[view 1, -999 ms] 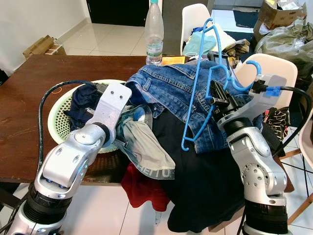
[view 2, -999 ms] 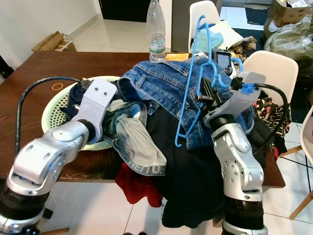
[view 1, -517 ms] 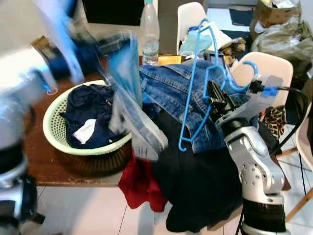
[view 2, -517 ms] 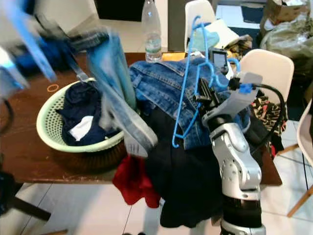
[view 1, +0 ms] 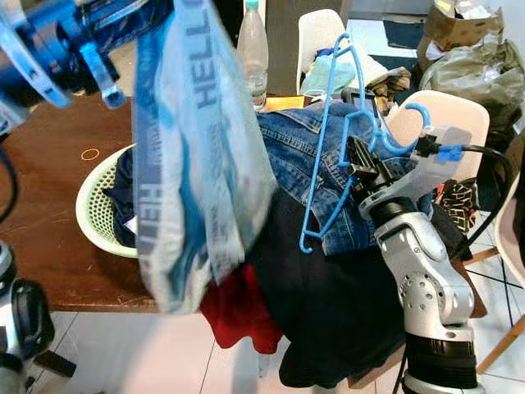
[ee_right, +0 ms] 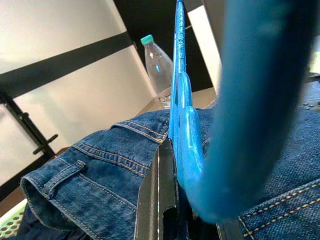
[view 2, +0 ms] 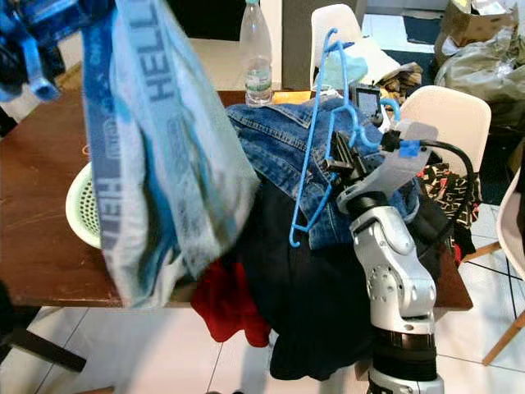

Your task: Hang hanger

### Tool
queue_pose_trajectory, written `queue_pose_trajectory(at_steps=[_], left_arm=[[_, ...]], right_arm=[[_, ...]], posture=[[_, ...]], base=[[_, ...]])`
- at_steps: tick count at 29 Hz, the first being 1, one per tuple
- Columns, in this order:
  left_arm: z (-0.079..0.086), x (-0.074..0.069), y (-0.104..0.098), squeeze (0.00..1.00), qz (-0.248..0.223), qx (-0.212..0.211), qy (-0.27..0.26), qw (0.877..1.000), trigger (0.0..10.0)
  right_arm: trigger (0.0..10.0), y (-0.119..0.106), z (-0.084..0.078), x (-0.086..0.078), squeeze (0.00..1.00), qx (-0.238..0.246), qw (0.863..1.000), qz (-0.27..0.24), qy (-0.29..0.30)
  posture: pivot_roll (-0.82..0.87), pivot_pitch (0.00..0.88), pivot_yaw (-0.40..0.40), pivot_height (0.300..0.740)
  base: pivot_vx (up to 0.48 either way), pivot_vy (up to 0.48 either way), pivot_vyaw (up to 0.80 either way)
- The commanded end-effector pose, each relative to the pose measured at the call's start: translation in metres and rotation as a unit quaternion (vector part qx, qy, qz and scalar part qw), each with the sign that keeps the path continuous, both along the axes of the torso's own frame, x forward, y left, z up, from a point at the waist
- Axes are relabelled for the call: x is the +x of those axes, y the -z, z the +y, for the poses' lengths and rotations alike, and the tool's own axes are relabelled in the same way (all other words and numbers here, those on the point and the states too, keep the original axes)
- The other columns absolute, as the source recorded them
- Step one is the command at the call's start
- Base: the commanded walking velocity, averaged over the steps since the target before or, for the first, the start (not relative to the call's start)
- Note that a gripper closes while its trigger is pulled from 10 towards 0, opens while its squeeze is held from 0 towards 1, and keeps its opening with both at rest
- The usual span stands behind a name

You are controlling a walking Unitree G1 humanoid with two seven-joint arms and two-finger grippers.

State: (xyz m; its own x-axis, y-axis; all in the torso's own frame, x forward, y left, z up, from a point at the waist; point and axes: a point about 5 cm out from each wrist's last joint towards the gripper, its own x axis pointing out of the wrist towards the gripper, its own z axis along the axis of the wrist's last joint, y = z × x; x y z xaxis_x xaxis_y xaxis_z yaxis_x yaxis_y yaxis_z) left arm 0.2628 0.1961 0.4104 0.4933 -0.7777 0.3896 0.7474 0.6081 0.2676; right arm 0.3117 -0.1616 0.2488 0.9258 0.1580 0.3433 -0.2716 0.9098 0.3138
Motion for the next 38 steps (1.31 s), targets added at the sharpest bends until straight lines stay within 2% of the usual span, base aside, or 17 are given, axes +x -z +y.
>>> queue_pose_trajectory(at_steps=[1, 2, 4, 10, 13, 14, 15, 17, 18, 19, 20, 21, 23, 26, 31, 33, 38], left_arm=[[0.0, -0.002, -0.002, 0.0, -0.011, 0.009, 0.0, 1.0, 10.0], [-0.004, -0.001, 0.003, 0.0, -0.013, 0.029, -0.002, 1.0, 10.0], [-0.009, 0.001, 0.009, 0.0, -0.008, 0.042, 0.002, 0.999, 10.0], [-0.016, 0.002, 0.016, 0.0, 0.007, 0.039, 0.018, 0.999, 10.0], [-0.033, 0.007, 0.029, 0.0, 0.041, 0.033, 0.031, 0.998, 10.0], [-0.033, 0.007, 0.029, 0.0, 0.041, 0.033, 0.031, 0.998, 10.0], [-0.039, 0.011, 0.038, 0.0, 0.057, 0.037, 0.03, 0.997, 10.0], [-0.039, 0.011, 0.038, 0.0, 0.057, 0.037, 0.03, 0.997, 10.0], [-0.048, 0.016, 0.051, 0.0, 0.074, 0.05, 0.021, 0.996, 10.0], [-0.048, 0.016, 0.051, 0.0, 0.074, 0.05, 0.021, 0.996, 10.0], [-0.056, 0.02, 0.066, 0.0, 0.087, 0.065, 0.016, 0.994, 10.0], [-0.056, 0.02, 0.066, 0.0, 0.087, 0.065, 0.016, 0.994, 10.0], [-0.073, 0.021, 0.086, 0.0, 0.108, 0.066, 0.032, 0.991, 10.0], [-0.079, 0.02, 0.091, 0.0, 0.113, 0.062, 0.043, 0.991, 10.0], [-0.094, 0.017, 0.097, 0.0, 0.123, 0.059, 0.073, 0.988, 10.0], [-0.094, 0.017, 0.097, 0.0, 0.123, 0.059, 0.073, 0.988, 10.0], [-0.106, 0.013, 0.103, 0.0, 0.133, 0.056, 0.09, 0.985, 10.0]], right_arm=[[10.0, 0.009, -0.001, 0.003, 0.0, -0.002, 1.0, 0.021, 0.005], [10.0, 0.009, 0.0, 0.003, 0.0, -0.002, 1.0, 0.022, 0.005], [10.0, 0.009, 0.0, 0.003, 0.0, -0.002, 1.0, 0.022, 0.005], [10.0, 0.009, -0.001, 0.002, 0.0, -0.003, 1.0, 0.022, 0.006], [10.0, 0.009, -0.002, 0.002, 0.0, -0.002, 1.0, 0.022, 0.009], [10.0, 0.009, -0.002, 0.002, 0.0, -0.002, 1.0, 0.022, 0.009], [10.0, 0.01, -0.002, 0.002, 0.0, -0.001, 1.0, 0.023, 0.009], [10.0, 0.01, -0.002, 0.002, 0.0, -0.001, 1.0, 0.023, 0.009], [10.0, 0.011, -0.002, 0.002, 0.0, -0.001, 1.0, 0.024, 0.009], [10.0, 0.011, -0.002, 0.002, 0.0, -0.001, 1.0, 0.024, 0.009], [10.0, 0.012, -0.001, 0.002, 0.0, -0.001, 1.0, 0.025, 0.009], [10.0, 0.012, -0.001, 0.002, 0.0, -0.001, 1.0, 0.025, 0.009], [10.0, 0.013, -0.003, 0.001, 0.0, -0.001, 1.0, 0.026, 0.01], [10.0, 0.013, -0.004, 0.0, 0.0, 0.0, 1.0, 0.026, 0.011], [10.0, 0.011, -0.007, -0.002, 0.0, 0.007, 1.0, 0.017, 0.006], [10.0, 0.011, -0.007, -0.002, 0.0, 0.007, 1.0, 0.017, 0.006], [10.0, 0.007, -0.008, -0.005, 0.0, 0.018, 1.0, 0.004, -0.002]], posture=[[0.09, 0.122, 0.035, 0.74], [0.09, 0.123, 0.034, 0.74], [0.09, 0.125, 0.036, 0.74], [0.09, 0.126, 0.036, 0.74], [0.09, 0.129, 0.038, 0.74], [0.09, 0.129, 0.038, 0.74], [0.09, 0.129, 0.038, 0.74], [0.09, 0.129, 0.038, 0.74], [0.09, 0.132, 0.04, 0.74], [0.09, 0.132, 0.04, 0.74], [0.09, 0.132, 0.041, 0.74], [0.09, 0.132, 0.041, 0.74], [0.08, 0.133, 0.042, 0.74], [0.08, 0.134, 0.044, 0.74], [0.07, 0.136, 0.047, 0.74], [0.07, 0.136, 0.047, 0.74], [0.07, 0.137, 0.046, 0.74]], base=[[0.0, 0.0, 0.0], [0.0, 0.0, 0.0], [0.0, 0.0, 0.0], [0.0, 0.0, 0.0], [0.0, 0.0, 0.0], [0.0, 0.0, 0.0], [0.0, 0.0, 0.0], [0.0, 0.0, 0.0], [-0.27, 0.0, 0.0], [-0.27, 0.0, 0.0], [-0.409, 0.0, 0.0], [-0.409, 0.0, 0.0], [0.0, 0.0, 0.0], [0.0, 0.0, 0.0], [-0.326, 0.0, 0.0], [-0.326, 0.0, 0.0], [-0.33, 0.0, 0.0]])
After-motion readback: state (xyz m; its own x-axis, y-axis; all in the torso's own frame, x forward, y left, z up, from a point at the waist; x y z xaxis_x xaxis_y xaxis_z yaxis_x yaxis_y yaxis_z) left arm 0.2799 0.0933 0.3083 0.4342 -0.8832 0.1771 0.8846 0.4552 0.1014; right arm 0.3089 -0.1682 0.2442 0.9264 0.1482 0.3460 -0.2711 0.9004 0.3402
